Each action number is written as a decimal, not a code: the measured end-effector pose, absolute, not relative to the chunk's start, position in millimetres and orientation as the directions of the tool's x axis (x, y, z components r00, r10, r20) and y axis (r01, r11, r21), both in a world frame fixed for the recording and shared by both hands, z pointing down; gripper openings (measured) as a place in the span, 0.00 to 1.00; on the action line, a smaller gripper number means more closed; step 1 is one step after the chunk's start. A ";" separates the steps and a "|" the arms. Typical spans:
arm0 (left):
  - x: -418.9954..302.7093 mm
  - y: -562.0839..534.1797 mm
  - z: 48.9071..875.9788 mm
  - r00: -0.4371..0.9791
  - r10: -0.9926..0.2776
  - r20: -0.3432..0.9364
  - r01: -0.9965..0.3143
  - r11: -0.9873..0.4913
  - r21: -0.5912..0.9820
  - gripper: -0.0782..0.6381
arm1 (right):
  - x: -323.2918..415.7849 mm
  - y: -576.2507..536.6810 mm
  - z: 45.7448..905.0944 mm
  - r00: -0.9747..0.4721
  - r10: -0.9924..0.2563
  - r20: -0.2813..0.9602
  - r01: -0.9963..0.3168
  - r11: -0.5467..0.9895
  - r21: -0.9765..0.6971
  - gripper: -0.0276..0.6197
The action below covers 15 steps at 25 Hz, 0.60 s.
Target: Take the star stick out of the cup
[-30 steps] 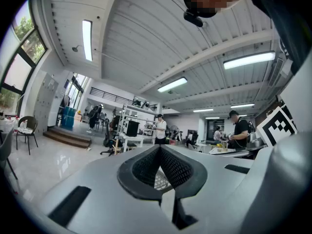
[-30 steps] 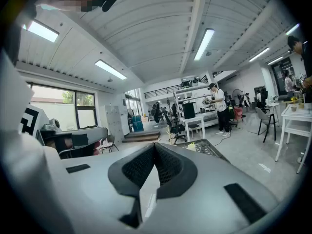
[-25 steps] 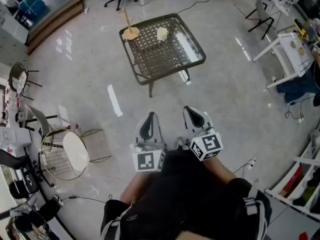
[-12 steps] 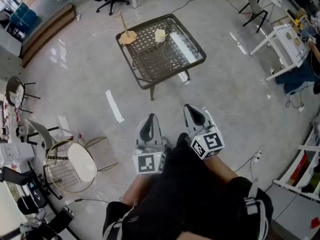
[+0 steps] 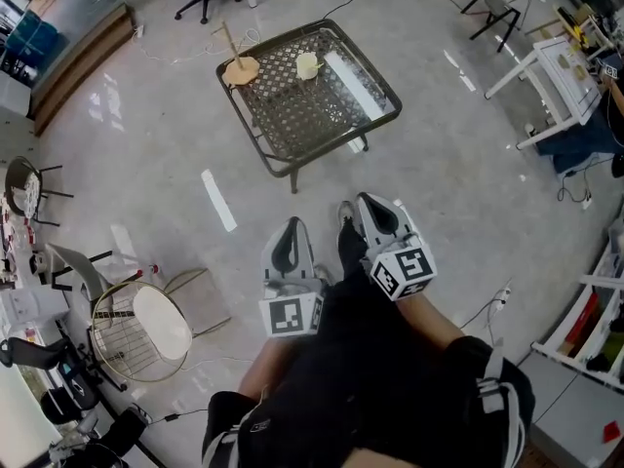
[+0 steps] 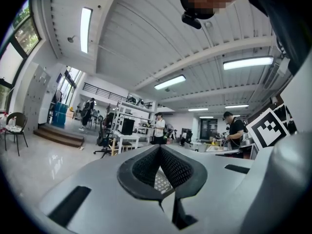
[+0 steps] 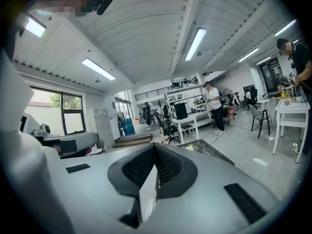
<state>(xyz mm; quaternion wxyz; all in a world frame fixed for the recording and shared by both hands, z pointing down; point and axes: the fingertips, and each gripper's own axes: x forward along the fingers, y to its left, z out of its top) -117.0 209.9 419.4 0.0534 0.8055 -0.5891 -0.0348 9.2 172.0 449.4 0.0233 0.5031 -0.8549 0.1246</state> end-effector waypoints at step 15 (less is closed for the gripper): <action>-89.0 25.0 399.2 0.176 -0.984 0.002 -0.982 -0.175 0.074 0.13 | 25.6 -36.0 454.7 -0.602 -0.780 0.172 -0.796 0.569 -0.207 0.06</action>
